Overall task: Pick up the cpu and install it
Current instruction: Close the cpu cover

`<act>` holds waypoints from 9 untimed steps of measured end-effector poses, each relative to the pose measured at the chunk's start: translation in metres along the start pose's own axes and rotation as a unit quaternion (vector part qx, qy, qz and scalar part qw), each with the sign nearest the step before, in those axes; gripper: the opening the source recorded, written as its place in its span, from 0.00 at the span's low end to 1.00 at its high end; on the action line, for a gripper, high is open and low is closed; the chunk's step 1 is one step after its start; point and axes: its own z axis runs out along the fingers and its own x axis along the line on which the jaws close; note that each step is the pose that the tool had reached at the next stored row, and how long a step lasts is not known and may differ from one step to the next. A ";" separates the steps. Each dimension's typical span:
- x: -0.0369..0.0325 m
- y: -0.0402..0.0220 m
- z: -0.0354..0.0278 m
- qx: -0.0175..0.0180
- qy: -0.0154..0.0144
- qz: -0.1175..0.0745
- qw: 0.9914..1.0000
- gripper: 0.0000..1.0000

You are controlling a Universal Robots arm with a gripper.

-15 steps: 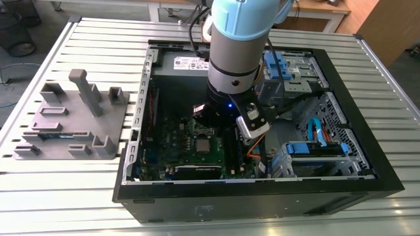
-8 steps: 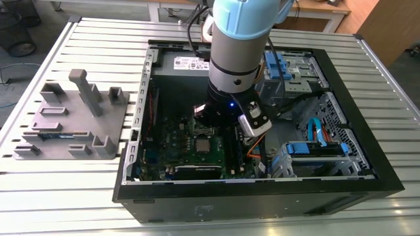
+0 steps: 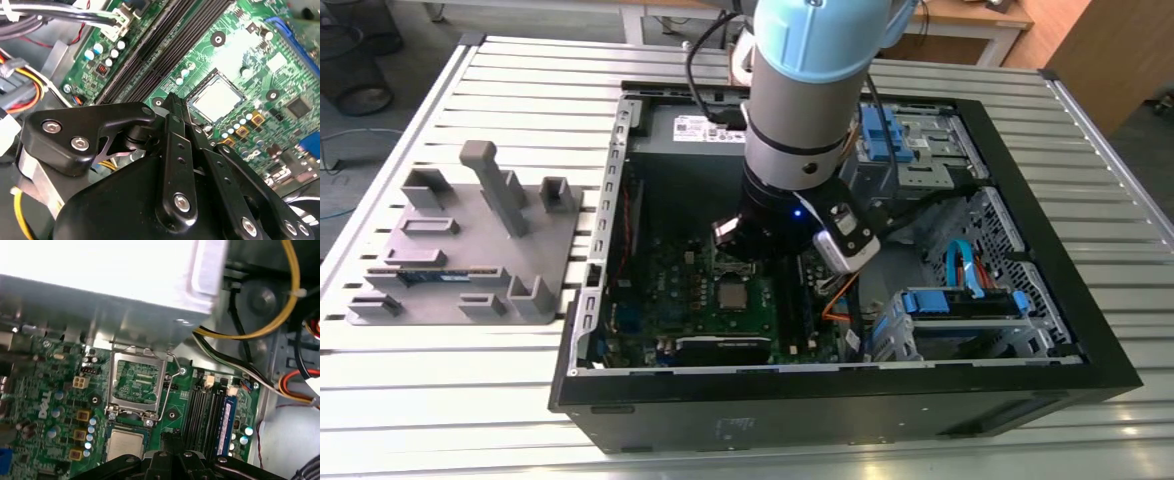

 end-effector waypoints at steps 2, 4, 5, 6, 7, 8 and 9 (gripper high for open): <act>0.0000 0.0000 0.0002 0.000 0.001 -0.018 1.000 0.11; 0.0000 -0.0001 0.0003 -0.001 0.001 -0.033 0.999 0.11; -0.0001 -0.0001 0.0003 -0.001 0.001 -0.039 0.999 0.11; -0.0002 -0.0001 0.0004 -0.001 0.002 -0.044 0.999 0.11; -0.0002 -0.0001 0.0004 -0.001 0.002 -0.047 0.999 0.11; -0.0002 -0.0001 0.0004 -0.001 0.002 -0.050 0.999 0.11; -0.0002 -0.0001 0.0004 -0.001 0.002 -0.053 0.999 0.11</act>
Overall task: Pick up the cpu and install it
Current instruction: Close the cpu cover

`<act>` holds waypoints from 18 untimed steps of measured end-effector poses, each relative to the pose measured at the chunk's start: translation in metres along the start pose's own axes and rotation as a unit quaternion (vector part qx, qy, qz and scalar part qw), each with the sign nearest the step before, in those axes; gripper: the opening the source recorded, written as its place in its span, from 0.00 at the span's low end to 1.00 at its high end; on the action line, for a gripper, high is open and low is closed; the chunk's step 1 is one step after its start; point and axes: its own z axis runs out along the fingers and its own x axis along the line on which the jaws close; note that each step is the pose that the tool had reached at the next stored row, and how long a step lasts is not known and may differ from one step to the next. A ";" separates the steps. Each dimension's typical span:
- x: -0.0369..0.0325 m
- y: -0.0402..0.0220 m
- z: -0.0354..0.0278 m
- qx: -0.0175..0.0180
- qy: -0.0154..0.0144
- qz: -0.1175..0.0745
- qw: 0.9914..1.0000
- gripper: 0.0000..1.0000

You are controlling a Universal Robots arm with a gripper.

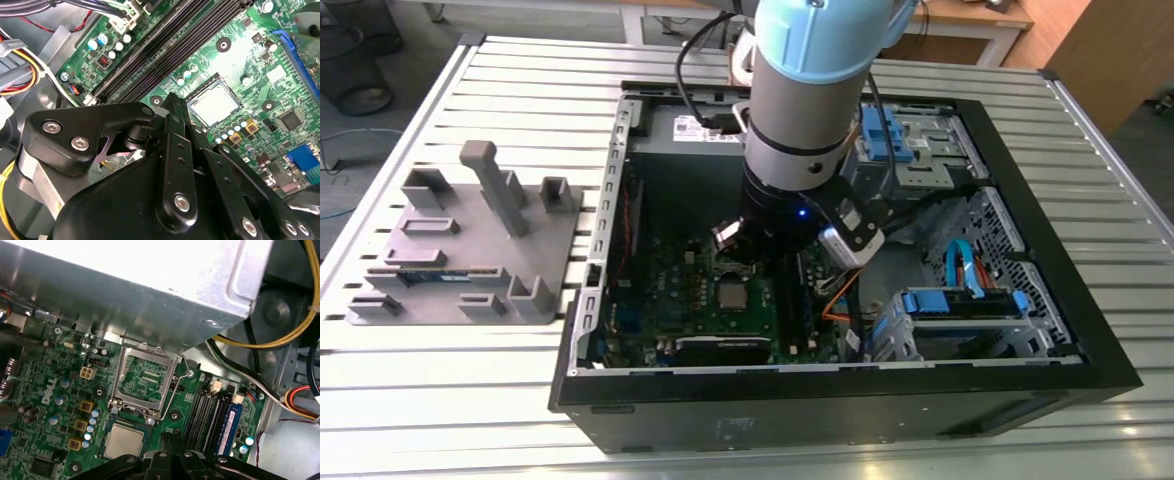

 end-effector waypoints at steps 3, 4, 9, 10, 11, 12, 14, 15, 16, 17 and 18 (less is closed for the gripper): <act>0.0000 0.0000 0.0000 0.000 0.000 -0.003 1.000 0.11; -0.0001 0.0000 0.0001 0.000 0.000 -0.004 1.000 0.11; -0.0003 0.0007 0.0001 0.000 0.000 -0.004 1.000 0.11; -0.0004 0.0011 0.0001 0.000 0.000 -0.004 1.000 0.11; -0.0006 0.0017 0.0001 -0.001 0.000 -0.004 1.000 0.11; -0.0007 0.0023 0.0002 -0.001 0.000 -0.004 1.000 0.11; -0.0010 0.0032 0.0002 -0.001 0.000 -0.004 1.000 0.11; -0.0012 0.0037 0.0002 -0.001 0.000 -0.004 1.000 0.11; -0.0013 0.0041 0.0002 -0.001 0.000 -0.004 1.000 0.11; -0.0015 0.0046 0.0002 -0.001 0.000 -0.004 1.000 0.11; -0.0016 0.0051 0.0003 -0.001 0.000 -0.004 1.000 0.11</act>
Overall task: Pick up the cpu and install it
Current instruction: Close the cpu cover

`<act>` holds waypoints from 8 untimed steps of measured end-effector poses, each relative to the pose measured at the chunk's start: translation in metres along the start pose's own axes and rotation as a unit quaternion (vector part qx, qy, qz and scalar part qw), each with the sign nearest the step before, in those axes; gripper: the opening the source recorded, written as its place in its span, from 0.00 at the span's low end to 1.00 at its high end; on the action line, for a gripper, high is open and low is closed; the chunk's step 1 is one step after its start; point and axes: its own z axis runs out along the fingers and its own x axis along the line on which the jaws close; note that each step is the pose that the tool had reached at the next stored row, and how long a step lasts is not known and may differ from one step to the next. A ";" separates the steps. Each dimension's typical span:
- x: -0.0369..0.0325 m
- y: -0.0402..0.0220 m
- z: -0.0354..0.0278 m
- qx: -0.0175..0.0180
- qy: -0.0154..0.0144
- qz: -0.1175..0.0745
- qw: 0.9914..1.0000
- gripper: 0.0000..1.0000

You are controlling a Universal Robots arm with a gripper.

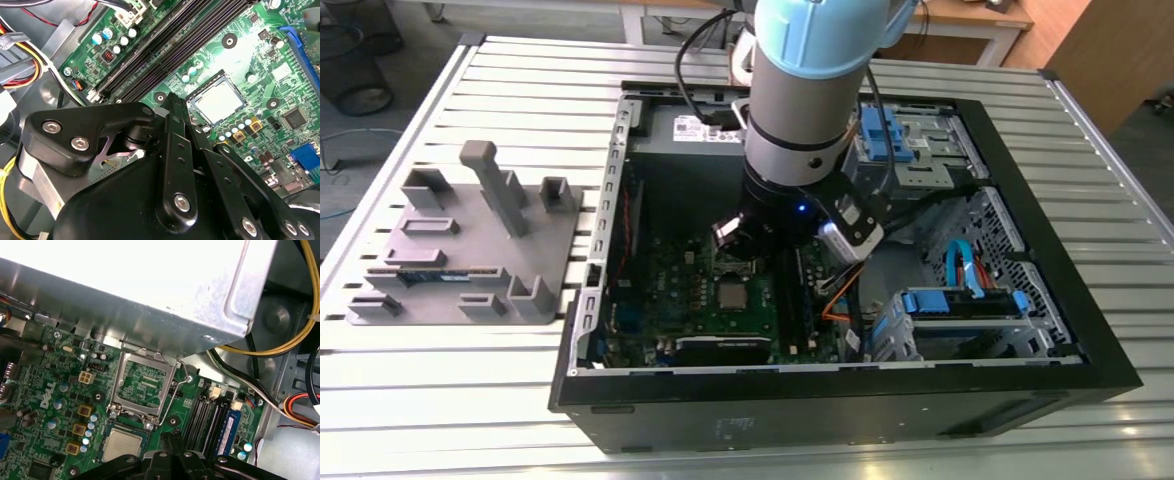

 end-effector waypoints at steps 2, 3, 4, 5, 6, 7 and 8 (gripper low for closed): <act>-0.0004 0.0012 0.0000 0.000 0.000 0.000 1.000 0.11; -0.0006 0.0019 0.0001 0.000 0.000 0.000 1.000 0.11; -0.0009 0.0027 0.0001 0.000 0.000 0.000 1.000 0.11; -0.0011 0.0035 0.0002 0.000 0.000 0.000 1.000 0.11; -0.0014 0.0043 0.0002 0.000 0.000 0.000 1.000 0.11; -0.0016 0.0052 0.0002 0.000 0.000 0.000 1.000 0.11; -0.0019 0.0061 0.0002 0.000 0.000 0.000 1.000 0.11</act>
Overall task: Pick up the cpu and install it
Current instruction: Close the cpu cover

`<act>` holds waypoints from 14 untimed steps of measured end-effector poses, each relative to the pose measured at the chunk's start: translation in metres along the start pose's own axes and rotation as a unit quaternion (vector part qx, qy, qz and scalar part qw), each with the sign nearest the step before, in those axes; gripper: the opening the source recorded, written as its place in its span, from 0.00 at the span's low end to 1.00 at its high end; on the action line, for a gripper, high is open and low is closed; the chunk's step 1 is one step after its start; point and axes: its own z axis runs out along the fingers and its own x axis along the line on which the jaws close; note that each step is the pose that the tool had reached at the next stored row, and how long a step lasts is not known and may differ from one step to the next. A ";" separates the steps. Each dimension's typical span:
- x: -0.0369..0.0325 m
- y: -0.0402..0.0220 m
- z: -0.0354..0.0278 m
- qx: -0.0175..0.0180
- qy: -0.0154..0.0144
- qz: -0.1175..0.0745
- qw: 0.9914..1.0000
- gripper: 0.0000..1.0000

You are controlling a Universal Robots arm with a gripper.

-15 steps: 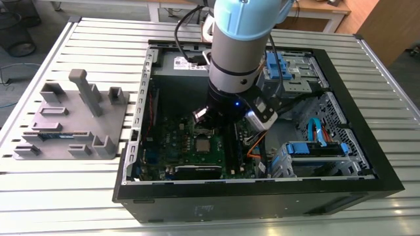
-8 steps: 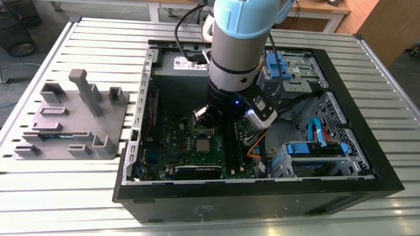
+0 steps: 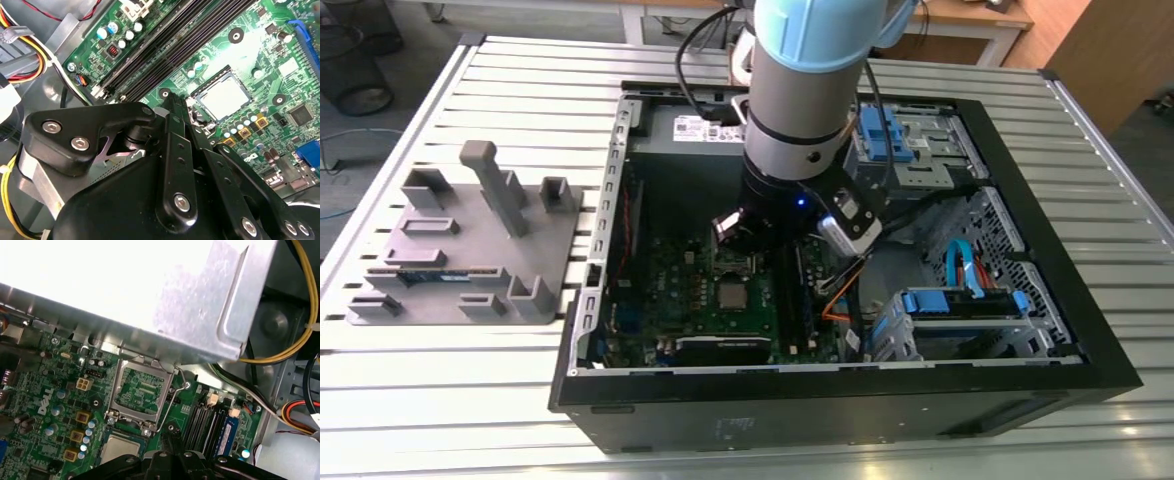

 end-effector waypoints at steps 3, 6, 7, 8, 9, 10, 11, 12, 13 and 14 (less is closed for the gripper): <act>-0.0010 0.0018 0.0001 0.000 0.000 0.000 1.000 0.11; -0.0025 0.0028 0.0002 0.000 0.000 0.000 1.000 0.11; -0.0031 0.0032 0.0002 0.000 0.000 0.000 1.000 0.11; -0.0036 0.0036 0.0002 0.000 0.000 0.000 1.000 0.11; -0.0042 0.0041 0.0003 0.000 0.000 0.000 1.000 0.11; -0.0048 0.0046 0.0003 0.000 0.000 0.000 1.000 0.11; -0.0054 0.0052 0.0004 0.000 0.000 0.000 1.000 0.11; -0.0059 0.0058 0.0004 0.000 0.000 0.000 1.000 0.11; -0.0064 0.0064 0.0004 0.000 0.000 0.000 1.000 0.11; -0.0069 0.0069 0.0004 0.000 0.000 0.000 1.000 0.11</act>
